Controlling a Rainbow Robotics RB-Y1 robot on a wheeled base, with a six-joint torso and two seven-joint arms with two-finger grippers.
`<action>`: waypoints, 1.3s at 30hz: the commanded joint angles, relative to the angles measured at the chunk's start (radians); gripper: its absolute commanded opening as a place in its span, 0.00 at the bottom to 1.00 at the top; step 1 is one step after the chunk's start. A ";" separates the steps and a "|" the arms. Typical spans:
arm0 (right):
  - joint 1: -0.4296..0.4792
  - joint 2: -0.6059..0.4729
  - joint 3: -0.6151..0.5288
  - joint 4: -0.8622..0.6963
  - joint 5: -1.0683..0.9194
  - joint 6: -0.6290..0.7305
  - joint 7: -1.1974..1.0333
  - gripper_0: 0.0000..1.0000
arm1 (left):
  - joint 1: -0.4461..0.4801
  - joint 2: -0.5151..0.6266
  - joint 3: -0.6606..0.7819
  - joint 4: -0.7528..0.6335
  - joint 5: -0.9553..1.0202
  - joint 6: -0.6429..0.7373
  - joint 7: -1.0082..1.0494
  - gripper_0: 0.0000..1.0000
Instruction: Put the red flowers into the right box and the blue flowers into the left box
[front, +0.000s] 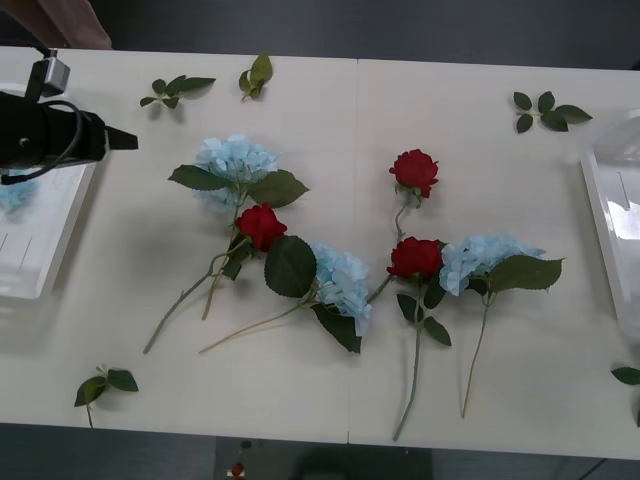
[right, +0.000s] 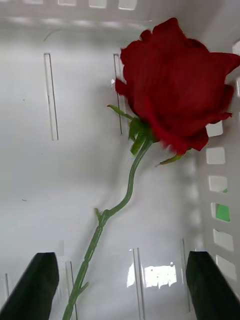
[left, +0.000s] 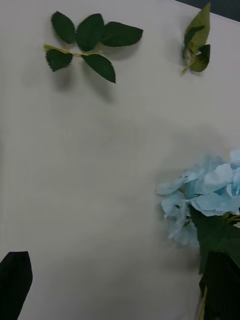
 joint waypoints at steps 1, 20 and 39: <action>-0.022 -0.025 -0.037 -0.068 -0.015 0.065 -0.001 1.00 | -0.010 -0.050 0.012 -0.044 -0.013 -0.005 0.069 1.00; 0.018 -0.019 -0.043 -0.531 -0.214 0.552 -0.353 1.00 | 0.214 -0.080 0.015 -0.438 -0.082 0.044 0.043 1.00; 0.144 0.226 0.075 -1.122 -0.200 0.849 -0.738 1.00 | 0.250 -0.125 -0.094 -0.504 -0.320 0.081 -0.092 1.00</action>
